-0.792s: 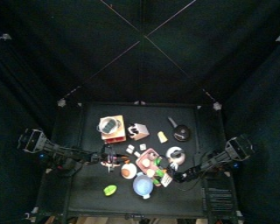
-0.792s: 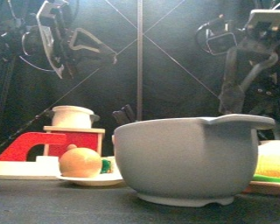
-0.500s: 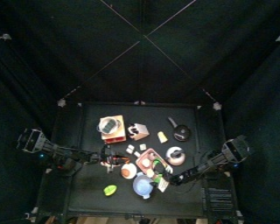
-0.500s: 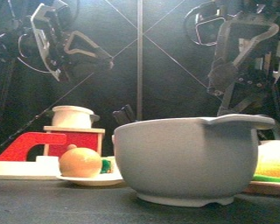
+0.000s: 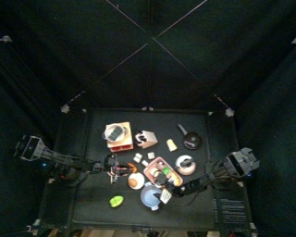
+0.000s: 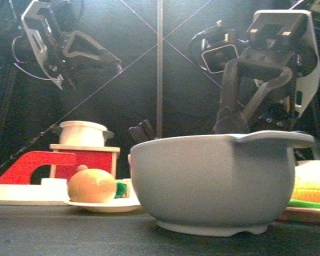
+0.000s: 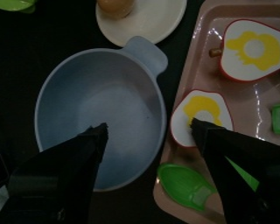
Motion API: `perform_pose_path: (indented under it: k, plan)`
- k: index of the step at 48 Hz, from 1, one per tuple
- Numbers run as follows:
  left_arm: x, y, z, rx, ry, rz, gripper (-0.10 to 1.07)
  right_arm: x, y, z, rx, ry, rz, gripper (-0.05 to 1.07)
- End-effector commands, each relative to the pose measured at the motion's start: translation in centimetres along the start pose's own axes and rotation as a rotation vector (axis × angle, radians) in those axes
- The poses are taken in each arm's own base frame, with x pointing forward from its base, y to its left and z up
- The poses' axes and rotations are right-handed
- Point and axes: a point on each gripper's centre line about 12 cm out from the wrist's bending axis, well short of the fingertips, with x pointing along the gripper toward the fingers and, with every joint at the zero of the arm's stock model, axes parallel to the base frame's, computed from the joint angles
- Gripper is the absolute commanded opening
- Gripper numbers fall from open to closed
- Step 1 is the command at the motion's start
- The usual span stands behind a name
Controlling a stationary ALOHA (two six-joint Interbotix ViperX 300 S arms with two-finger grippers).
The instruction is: Grab bowl
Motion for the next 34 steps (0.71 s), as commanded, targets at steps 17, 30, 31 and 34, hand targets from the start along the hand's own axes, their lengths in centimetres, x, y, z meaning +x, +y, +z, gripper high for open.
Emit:
perform_pose_path:
  k: [17, 30, 31, 34]
  plan:
    - [0.06, -0.18, 0.47, -0.001, -0.016, -0.006, 0.62, -0.17, 0.78, 0.99, 0.015, -0.018, 0.024, 0.86]
    - [0.06, -0.18, 0.47, -0.001, -0.016, -0.006, 0.61, -0.21, 1.16, 1.24, 0.027, -0.017, 0.045, 0.62]
    - [0.07, -0.18, 0.42, 0.0, -0.015, -0.006, 0.62, -0.22, 1.22, 1.27, 0.029, -0.017, 0.047, 0.6]
    - [0.06, -0.18, 0.47, -0.001, -0.016, -0.006, 0.62, -0.24, 1.33, 1.35, 0.03, -0.018, 0.051, 0.55]
